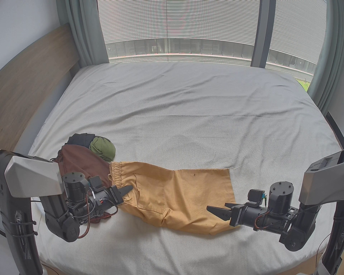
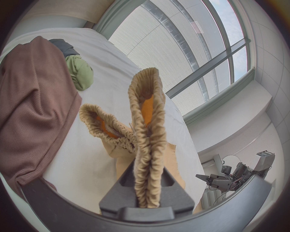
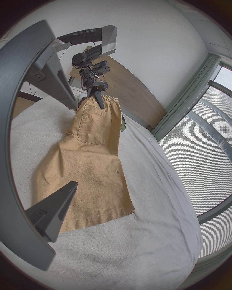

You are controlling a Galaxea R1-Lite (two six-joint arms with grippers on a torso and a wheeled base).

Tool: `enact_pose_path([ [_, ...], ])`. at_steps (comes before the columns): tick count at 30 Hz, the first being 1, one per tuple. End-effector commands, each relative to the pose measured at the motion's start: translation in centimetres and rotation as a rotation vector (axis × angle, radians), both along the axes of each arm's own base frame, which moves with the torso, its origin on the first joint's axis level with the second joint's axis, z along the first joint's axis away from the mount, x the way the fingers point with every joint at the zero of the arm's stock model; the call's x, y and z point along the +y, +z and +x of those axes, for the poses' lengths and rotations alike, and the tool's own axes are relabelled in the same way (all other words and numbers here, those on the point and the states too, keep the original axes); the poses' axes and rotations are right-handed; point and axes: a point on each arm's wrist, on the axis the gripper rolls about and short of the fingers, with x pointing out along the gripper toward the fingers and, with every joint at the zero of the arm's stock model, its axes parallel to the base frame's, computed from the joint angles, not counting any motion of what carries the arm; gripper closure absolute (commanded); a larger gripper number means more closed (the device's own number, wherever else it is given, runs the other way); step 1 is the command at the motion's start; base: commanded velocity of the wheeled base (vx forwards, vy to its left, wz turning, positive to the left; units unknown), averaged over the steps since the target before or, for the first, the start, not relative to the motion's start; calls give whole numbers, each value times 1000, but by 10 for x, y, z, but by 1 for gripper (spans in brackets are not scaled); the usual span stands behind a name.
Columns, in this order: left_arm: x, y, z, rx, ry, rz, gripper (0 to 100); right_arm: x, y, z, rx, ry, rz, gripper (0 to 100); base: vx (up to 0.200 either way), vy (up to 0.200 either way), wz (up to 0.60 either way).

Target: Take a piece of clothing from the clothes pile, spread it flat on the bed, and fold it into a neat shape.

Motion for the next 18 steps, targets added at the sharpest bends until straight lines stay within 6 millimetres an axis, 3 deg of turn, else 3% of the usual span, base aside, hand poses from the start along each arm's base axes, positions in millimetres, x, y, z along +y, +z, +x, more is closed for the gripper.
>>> enact_pose_path([
  [1,-13,4,2,-28,-34,-6,100,-2,3,1,-11,-6,6,0,0,0,0],
  [14,-49,11,1,-76,-134,-30,100,-13,13,6,-45,-49,22,0,0,0,0],
  [18,-71,14,-2,-84,-176,-56,100,-17,15,10,-53,-69,26,0,0,0,0],
])
